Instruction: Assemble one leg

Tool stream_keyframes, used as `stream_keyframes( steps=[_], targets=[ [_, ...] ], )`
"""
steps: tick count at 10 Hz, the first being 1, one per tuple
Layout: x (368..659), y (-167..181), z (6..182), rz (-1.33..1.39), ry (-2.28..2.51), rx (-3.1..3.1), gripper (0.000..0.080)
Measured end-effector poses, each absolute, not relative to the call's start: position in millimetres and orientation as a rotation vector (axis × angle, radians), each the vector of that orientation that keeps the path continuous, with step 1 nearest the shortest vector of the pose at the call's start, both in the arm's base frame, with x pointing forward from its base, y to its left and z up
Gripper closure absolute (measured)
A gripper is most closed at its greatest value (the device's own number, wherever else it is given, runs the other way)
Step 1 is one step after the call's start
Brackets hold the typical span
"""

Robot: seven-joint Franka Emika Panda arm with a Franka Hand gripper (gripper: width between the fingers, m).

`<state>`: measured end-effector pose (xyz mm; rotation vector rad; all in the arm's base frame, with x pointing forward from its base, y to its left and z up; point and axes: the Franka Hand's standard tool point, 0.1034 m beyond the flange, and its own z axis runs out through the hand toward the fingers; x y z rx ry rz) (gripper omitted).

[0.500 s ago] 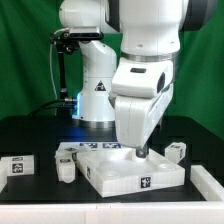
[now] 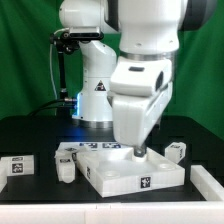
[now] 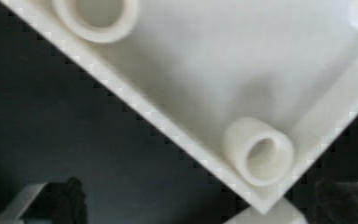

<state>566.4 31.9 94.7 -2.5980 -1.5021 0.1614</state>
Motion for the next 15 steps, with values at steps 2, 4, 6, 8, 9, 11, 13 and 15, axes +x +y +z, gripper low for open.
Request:
stream_keyframes(
  steps=[2,4,6,8,9,11,13,15],
  targets=[
    [558.2,19.6,100.9,0.059,-1.349,-2.746,0.0150],
    [549.2,-22.1,86.9,0.085,-1.269,-2.766,0.0150],
    [550.4,-43.5,77.0,0.098,-1.249,-2.769,0.0150],
    [551.1,-38.4,77.5,0.095,-1.261,-2.763,0.0150],
    [549.8,-40.8,73.3,0.096,-1.254,-2.766,0.0150],
    [539.6,-46.4,42.5,0.129,-1.113,-2.828,0.0150],
    [533.7,-43.7,25.0,0.124,-1.094,-2.837,0.0150],
    [523.5,-54.9,10.9,0.095,-1.127,-2.830,0.0150]
  ],
)
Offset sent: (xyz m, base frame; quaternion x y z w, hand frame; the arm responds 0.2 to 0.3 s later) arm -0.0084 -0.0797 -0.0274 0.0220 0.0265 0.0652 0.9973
